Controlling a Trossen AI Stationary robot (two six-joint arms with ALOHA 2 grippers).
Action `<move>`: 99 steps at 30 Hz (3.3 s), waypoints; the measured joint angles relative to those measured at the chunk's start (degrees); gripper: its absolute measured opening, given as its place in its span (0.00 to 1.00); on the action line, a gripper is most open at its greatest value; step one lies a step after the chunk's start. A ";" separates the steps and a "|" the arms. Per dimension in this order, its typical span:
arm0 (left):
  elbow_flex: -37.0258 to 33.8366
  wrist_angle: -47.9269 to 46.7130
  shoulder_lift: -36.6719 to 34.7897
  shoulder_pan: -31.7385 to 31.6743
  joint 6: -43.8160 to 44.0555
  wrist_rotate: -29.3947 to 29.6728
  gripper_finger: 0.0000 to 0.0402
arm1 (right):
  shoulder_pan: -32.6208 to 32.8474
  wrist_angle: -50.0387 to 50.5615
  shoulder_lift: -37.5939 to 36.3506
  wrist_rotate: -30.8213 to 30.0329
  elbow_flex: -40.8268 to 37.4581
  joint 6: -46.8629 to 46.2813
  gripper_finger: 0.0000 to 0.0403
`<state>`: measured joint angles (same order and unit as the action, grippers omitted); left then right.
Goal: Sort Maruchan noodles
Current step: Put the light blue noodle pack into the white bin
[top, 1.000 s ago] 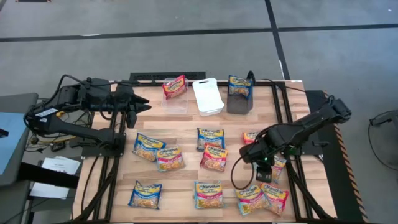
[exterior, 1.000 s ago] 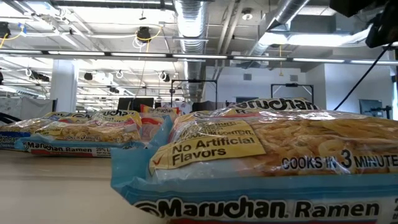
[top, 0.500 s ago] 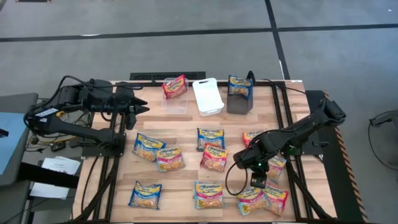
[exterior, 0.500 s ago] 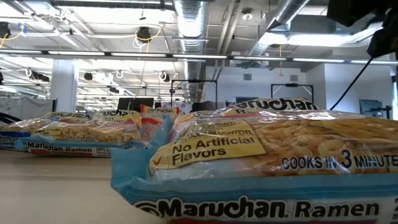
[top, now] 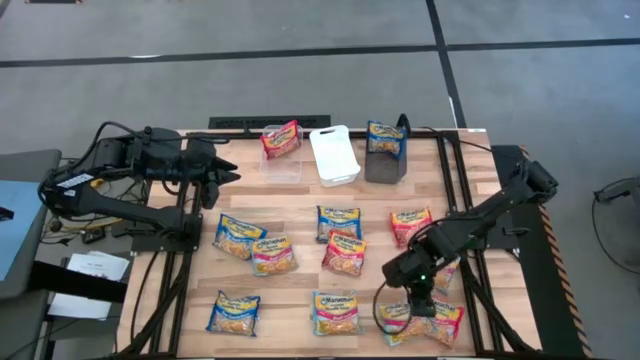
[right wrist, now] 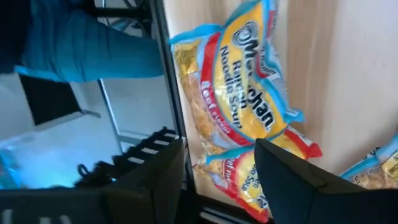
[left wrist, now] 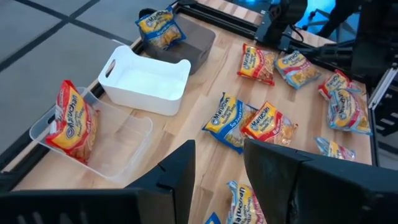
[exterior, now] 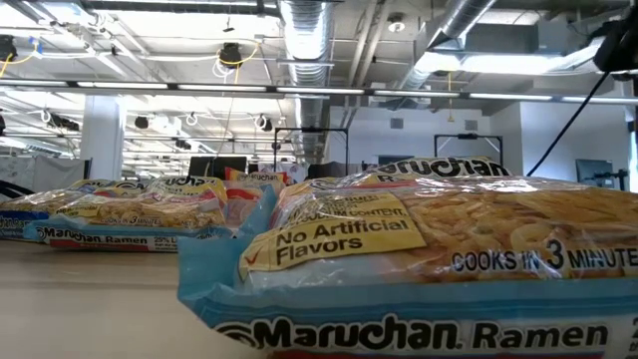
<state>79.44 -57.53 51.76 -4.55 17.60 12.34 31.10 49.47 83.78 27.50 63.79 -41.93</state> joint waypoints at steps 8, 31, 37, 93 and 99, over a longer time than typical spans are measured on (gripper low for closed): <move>0.00 -0.01 -0.01 0.00 2.56 0.00 0.31 | 2.79 -1.95 -0.06 -8.51 0.00 1.90 0.55; 0.00 -0.01 -0.01 -0.01 3.20 0.02 0.31 | 3.01 -7.85 3.80 -13.12 -3.22 1.63 0.55; 0.00 -0.03 0.01 -0.01 3.19 0.02 0.31 | 3.01 -9.77 7.98 -12.06 -3.17 2.13 0.55; 0.00 -0.01 0.00 -0.01 3.22 0.04 0.31 | 1.82 5.26 7.53 -23.09 8.06 0.24 0.01; 0.00 -0.03 0.01 0.00 3.22 0.04 0.31 | -0.36 9.99 4.12 -33.07 10.95 1.49 0.01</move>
<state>79.44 -57.56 51.77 -4.55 20.82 12.38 30.74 59.46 87.90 -5.58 74.74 -40.44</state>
